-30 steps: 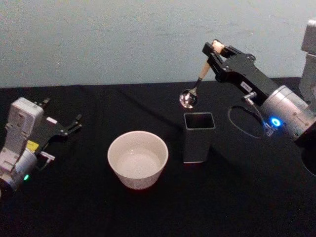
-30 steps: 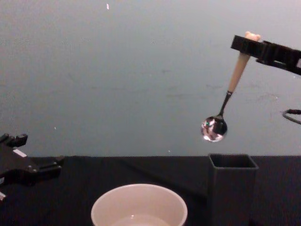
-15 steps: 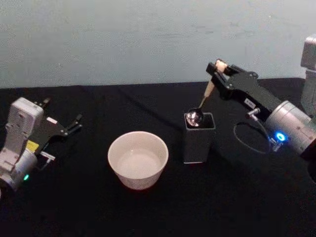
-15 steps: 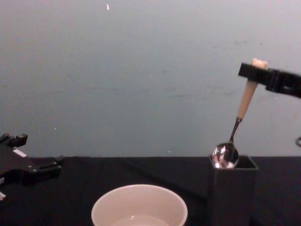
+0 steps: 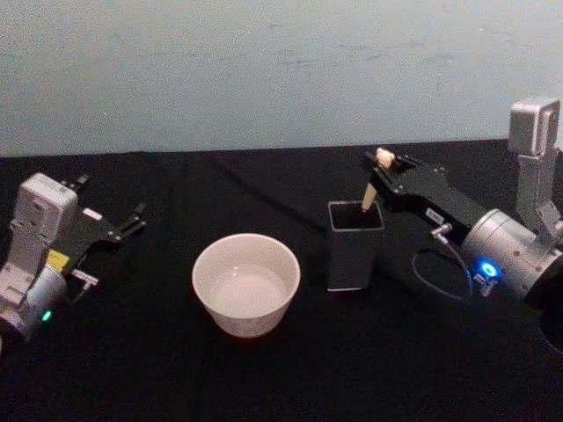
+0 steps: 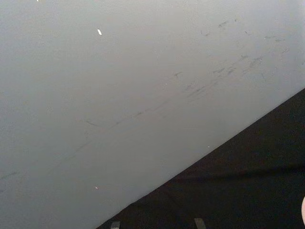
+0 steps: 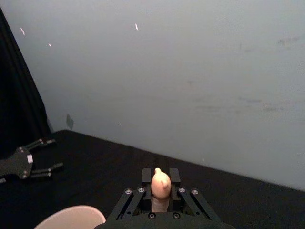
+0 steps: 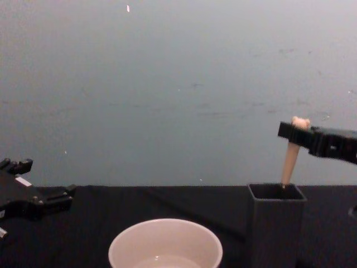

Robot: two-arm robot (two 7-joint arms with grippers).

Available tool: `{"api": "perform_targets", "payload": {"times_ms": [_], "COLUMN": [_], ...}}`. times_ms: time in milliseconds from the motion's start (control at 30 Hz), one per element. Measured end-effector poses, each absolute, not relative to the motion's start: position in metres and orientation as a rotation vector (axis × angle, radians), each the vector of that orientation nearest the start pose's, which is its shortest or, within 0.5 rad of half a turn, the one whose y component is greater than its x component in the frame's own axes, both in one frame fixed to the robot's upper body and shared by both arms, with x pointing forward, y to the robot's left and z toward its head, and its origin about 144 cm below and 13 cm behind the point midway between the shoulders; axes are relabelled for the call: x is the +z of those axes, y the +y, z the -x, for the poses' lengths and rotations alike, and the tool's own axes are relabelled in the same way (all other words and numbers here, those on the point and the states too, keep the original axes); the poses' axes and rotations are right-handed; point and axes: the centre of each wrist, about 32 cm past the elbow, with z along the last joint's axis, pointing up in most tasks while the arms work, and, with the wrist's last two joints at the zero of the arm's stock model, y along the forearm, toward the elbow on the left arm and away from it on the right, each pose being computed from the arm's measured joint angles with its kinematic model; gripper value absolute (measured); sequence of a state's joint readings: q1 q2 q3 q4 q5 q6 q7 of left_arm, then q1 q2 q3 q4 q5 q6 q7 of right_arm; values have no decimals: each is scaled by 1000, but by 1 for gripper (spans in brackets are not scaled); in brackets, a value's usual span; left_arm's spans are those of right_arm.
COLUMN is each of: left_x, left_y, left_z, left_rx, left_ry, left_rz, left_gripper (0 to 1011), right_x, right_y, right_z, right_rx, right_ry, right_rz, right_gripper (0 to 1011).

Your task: Pick up the stirring spoon with one hand, stir inside the cup, then place it back in its original position.

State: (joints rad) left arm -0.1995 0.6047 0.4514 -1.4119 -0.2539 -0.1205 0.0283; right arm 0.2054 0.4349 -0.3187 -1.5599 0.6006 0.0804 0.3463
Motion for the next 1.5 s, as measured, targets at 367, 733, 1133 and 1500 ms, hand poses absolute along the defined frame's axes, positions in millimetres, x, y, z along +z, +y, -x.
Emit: {"api": "perform_targets", "payload": {"times_ms": [367,733,1133,1500], "left_x": [1140,1140,1140,1140], "left_y": [310,310,310,310], "left_z": [-489,-489,-489,-489], "left_rx": [1248,1248,1248,1248], "left_ry": [-285,-285,-285,-285], "left_rz": [-304,-304,-304,-304], "left_gripper": [1001,1001,1001,1001], "right_x": [1179,1176,1177,1178], "right_y": [-259,-258,-259,-259], "right_z": [-501,-502,-502,-502], "right_rx": [-928,-935,-933,-932], "right_ry": [150,150,150,148], "right_rz": [-29,-17,-21,-23], "right_gripper": [212,212,214,536]}}
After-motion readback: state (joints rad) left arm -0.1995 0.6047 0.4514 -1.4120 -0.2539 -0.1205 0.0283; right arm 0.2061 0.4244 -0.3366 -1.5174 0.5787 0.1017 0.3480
